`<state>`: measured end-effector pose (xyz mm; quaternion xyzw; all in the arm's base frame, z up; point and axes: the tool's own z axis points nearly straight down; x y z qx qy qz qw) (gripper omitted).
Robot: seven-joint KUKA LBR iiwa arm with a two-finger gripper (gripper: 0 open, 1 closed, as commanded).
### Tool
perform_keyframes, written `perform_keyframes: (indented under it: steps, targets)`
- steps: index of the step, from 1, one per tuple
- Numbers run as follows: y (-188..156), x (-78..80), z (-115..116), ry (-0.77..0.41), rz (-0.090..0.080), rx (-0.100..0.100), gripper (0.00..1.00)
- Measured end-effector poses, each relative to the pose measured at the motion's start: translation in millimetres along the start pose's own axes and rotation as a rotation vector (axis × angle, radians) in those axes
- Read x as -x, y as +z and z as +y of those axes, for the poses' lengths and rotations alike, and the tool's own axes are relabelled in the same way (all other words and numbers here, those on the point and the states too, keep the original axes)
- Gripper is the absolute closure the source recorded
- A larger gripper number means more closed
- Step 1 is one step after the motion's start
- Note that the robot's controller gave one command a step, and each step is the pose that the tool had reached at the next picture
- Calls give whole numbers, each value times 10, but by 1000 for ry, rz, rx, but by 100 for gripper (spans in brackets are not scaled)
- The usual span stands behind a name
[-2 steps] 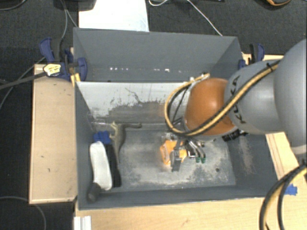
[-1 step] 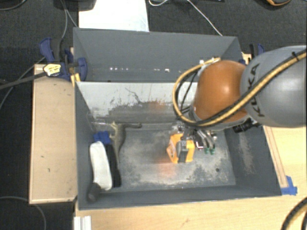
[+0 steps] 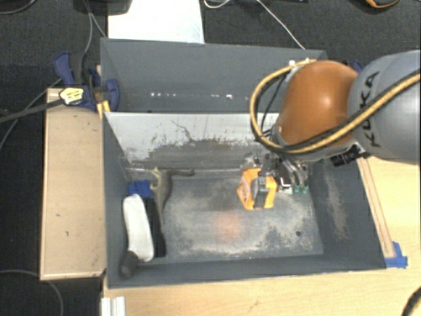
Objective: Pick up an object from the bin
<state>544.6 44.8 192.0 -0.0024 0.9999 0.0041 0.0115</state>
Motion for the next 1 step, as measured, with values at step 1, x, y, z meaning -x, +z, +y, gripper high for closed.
perform_keyframes:
  steps: [1]
  targets:
    - [-986, -138, 160, -31, 6, -5, 100]
